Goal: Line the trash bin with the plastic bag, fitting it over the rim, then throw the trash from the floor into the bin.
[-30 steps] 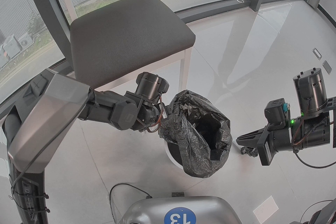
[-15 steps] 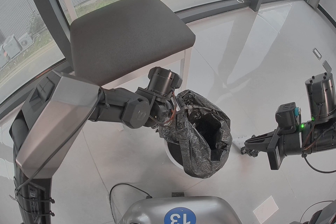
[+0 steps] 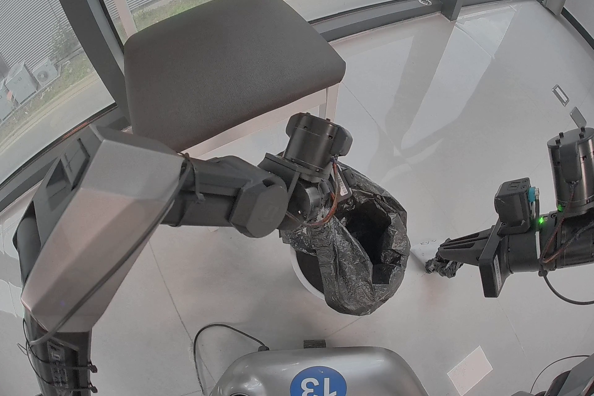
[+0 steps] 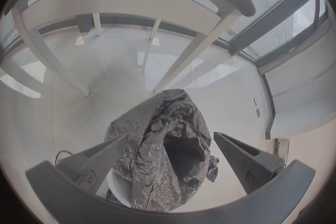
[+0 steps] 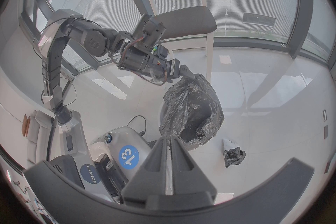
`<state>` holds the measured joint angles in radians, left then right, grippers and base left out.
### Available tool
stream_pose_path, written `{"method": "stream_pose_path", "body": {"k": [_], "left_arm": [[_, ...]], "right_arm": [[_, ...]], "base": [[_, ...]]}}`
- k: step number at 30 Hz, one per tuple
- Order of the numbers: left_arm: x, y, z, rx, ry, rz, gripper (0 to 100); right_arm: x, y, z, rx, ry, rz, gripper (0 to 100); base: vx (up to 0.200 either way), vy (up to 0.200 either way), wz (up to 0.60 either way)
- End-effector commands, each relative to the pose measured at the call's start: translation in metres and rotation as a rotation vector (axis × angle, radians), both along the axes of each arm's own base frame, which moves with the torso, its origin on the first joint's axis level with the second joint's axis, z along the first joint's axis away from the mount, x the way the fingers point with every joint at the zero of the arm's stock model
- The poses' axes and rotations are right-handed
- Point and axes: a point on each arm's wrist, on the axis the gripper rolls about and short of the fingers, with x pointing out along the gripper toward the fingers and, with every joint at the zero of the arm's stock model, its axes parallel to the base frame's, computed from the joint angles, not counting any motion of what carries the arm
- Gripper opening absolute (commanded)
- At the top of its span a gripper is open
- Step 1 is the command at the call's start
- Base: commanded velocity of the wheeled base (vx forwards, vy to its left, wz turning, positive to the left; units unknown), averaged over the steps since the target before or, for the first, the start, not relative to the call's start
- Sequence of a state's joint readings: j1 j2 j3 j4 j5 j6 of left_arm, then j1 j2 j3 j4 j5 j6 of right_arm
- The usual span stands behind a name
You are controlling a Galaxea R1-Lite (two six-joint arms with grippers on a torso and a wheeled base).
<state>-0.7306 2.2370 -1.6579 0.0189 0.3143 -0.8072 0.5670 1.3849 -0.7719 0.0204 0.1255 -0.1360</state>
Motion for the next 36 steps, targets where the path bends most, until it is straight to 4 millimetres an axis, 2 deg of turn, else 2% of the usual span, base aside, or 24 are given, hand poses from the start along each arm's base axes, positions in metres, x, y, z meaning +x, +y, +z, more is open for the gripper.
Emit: {"method": "stream_pose_path", "body": {"k": [1,8,17,26,36], "left_arm": [[-0.003,-0.014,-0.015,0.015,0.016,-0.026,100],[0.000,-0.027,-0.031,0.035,0.017,-0.052,100],[0.004,-0.024,-0.036,0.051,0.025,-0.039,100],[0.003,-0.027,-0.050,0.100,0.033,-0.046,100],[0.005,-0.026,-0.052,0.133,0.017,-0.039,100]], "right_arm": [[0.000,0.000,0.001,0.002,-0.004,0.001,0],[-0.002,-0.001,0.002,0.005,-0.009,0.000,0],[-0.004,-0.004,0.000,0.004,-0.003,-0.003,0],[-0.005,-0.005,-0.001,0.000,0.002,-0.004,0],[-0.005,-0.012,0.003,0.005,-0.023,-0.036,0]], "base": [[0.000,0.000,0.00],[0.000,0.000,0.00],[0.000,0.000,0.00],[0.000,0.000,0.00],[0.000,0.000,0.00]]}}
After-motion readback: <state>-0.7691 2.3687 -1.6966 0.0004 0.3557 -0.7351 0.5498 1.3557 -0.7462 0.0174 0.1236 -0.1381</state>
